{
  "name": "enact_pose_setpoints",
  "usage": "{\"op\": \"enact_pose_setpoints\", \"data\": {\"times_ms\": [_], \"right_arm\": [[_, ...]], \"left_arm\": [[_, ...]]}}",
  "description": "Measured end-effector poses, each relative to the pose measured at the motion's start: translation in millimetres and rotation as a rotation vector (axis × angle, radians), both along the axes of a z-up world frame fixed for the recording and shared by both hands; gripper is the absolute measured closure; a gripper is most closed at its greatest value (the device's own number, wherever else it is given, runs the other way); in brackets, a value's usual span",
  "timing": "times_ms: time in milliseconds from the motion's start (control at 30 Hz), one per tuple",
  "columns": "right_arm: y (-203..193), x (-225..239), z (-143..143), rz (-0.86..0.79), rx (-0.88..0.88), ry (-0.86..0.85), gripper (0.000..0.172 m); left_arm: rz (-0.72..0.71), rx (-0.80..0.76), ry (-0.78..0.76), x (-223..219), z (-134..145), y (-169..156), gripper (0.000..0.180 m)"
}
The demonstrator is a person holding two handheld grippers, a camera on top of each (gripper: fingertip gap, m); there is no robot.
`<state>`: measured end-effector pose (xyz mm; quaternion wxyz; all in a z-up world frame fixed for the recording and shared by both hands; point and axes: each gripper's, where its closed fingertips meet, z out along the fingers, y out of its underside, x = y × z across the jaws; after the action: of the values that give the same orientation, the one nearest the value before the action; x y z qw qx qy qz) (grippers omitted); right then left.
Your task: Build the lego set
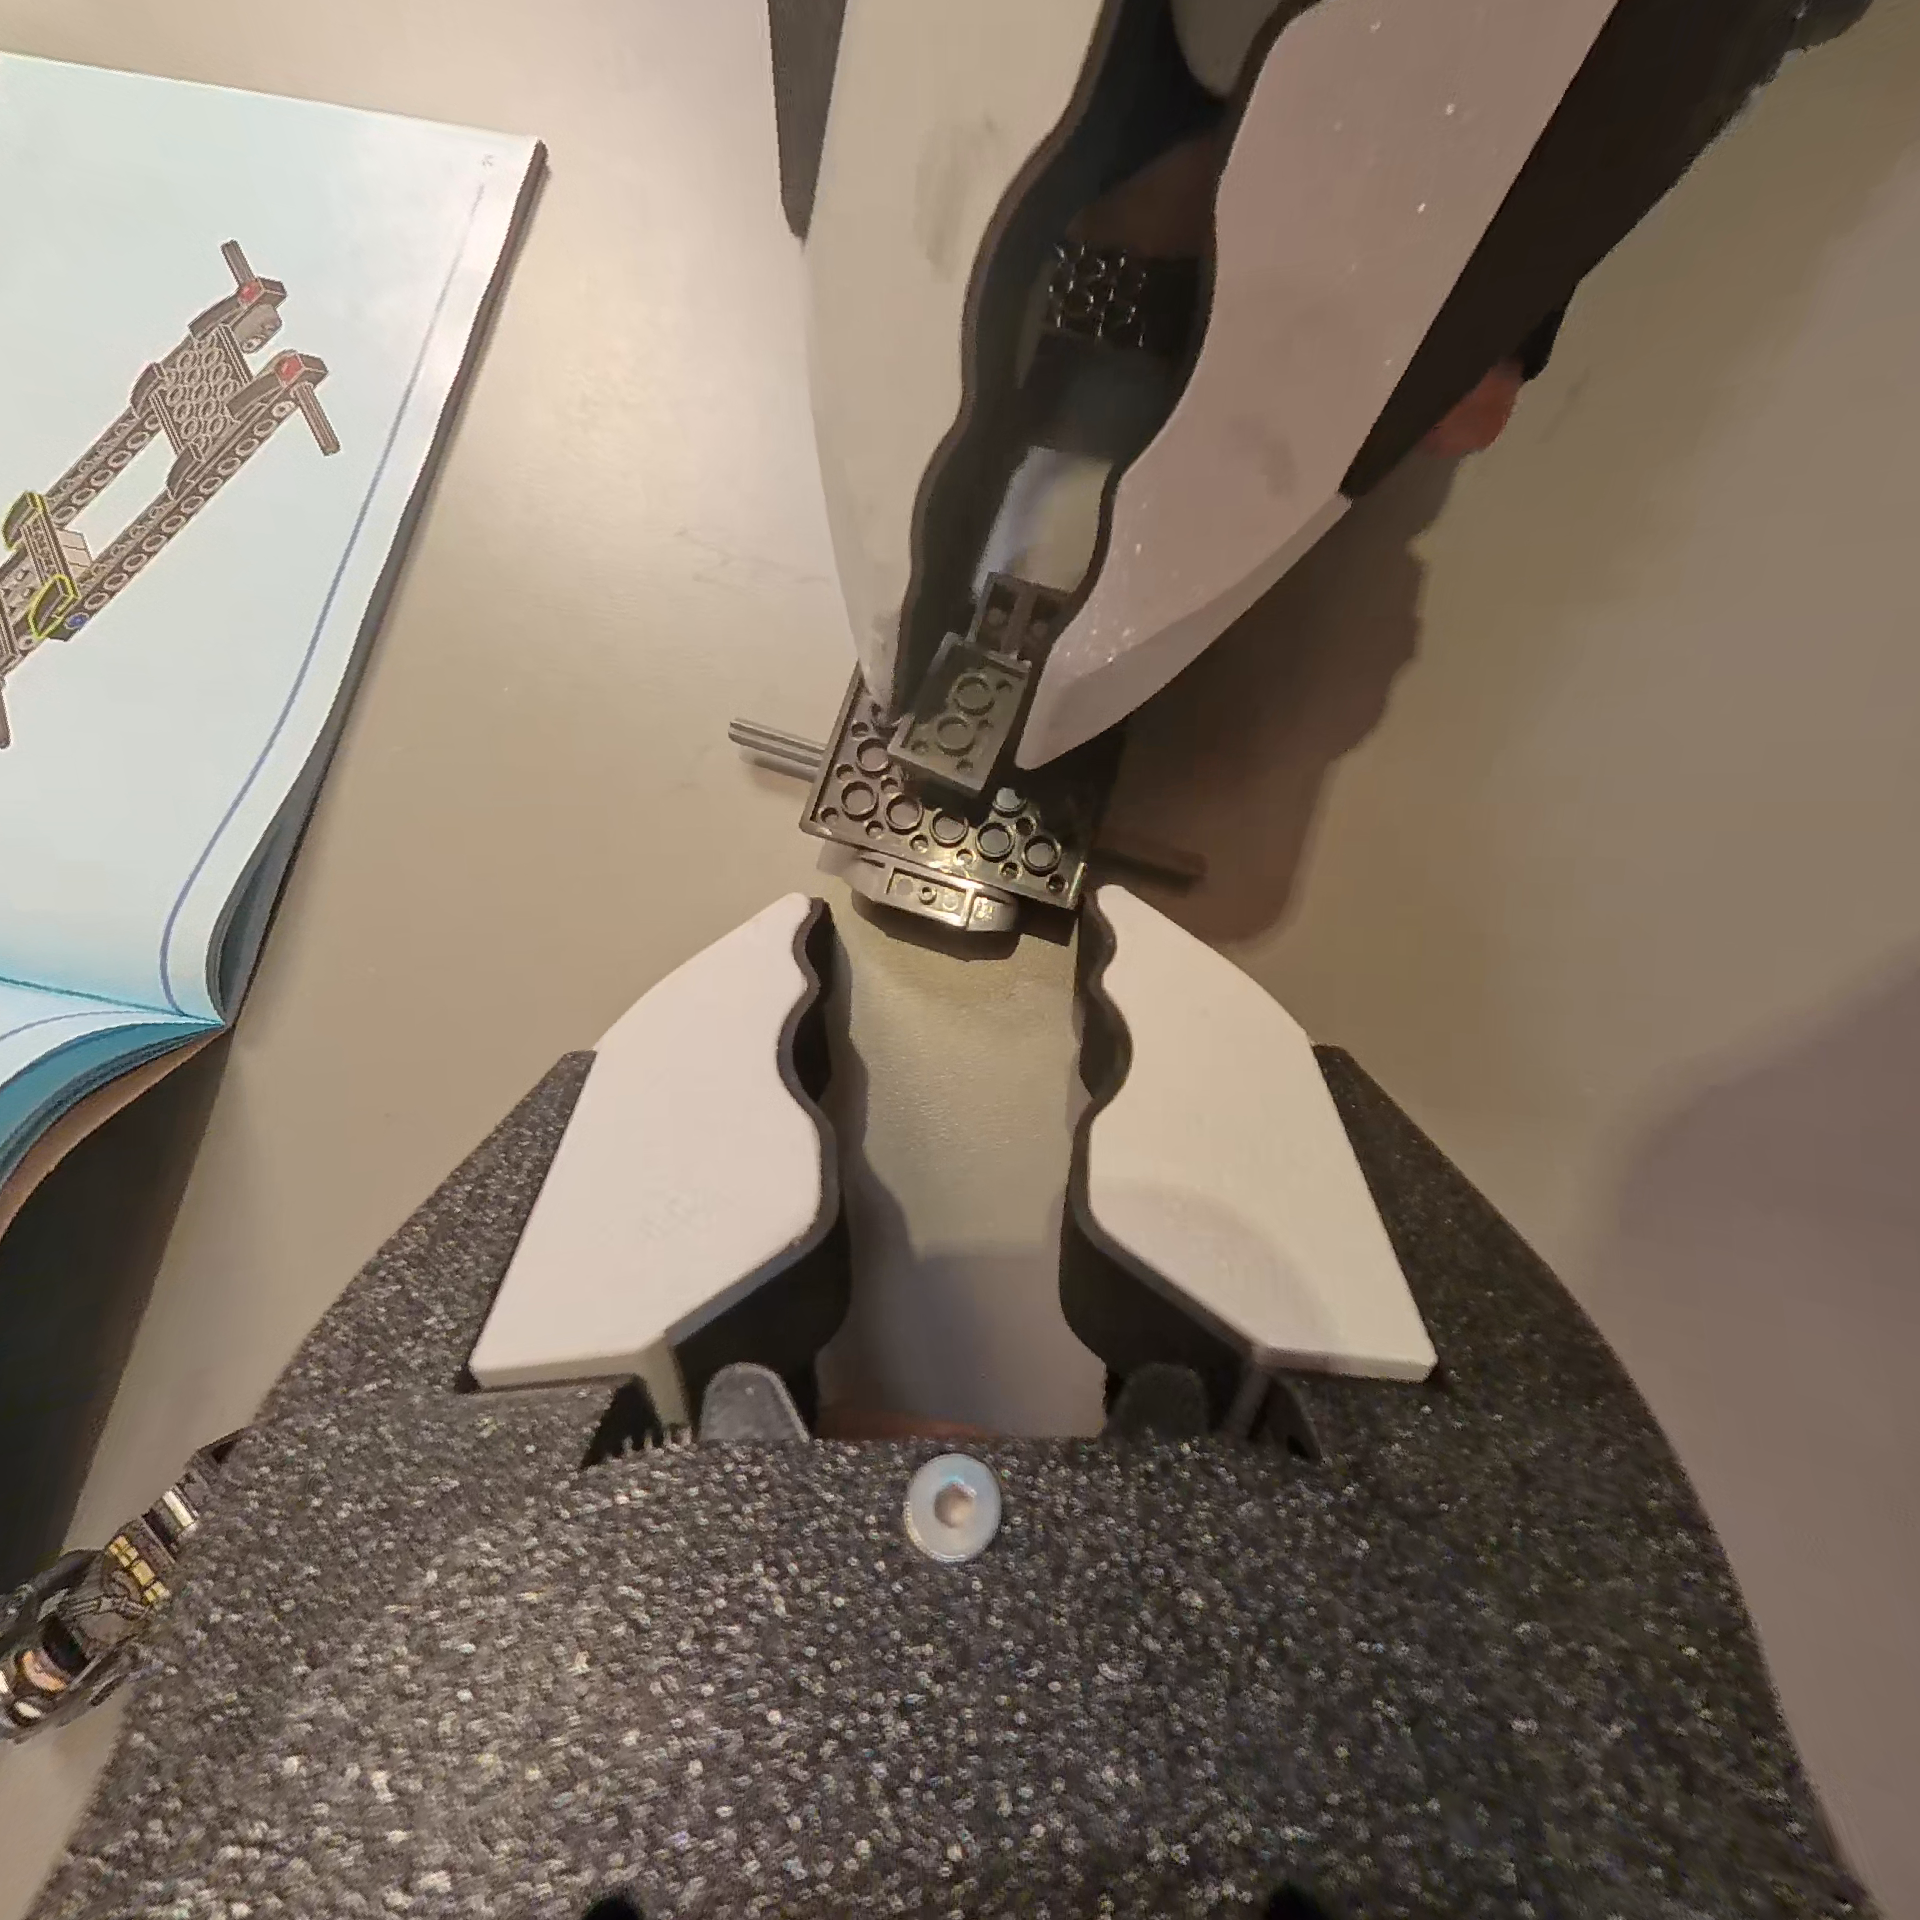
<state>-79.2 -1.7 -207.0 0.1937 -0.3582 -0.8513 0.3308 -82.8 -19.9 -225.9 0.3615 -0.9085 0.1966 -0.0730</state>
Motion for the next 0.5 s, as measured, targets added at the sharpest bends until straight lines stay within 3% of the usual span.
{"op": "enact_pose_setpoints", "data": {"times_ms": [500], "right_arm": [[18.7, 12.6, 7.0, -0.011, 0.008, -0.055, 0.147]], "left_arm": [[0.002, 0.0, -0.001, -0.8, -0.1, -0.8, 0.135]]}}
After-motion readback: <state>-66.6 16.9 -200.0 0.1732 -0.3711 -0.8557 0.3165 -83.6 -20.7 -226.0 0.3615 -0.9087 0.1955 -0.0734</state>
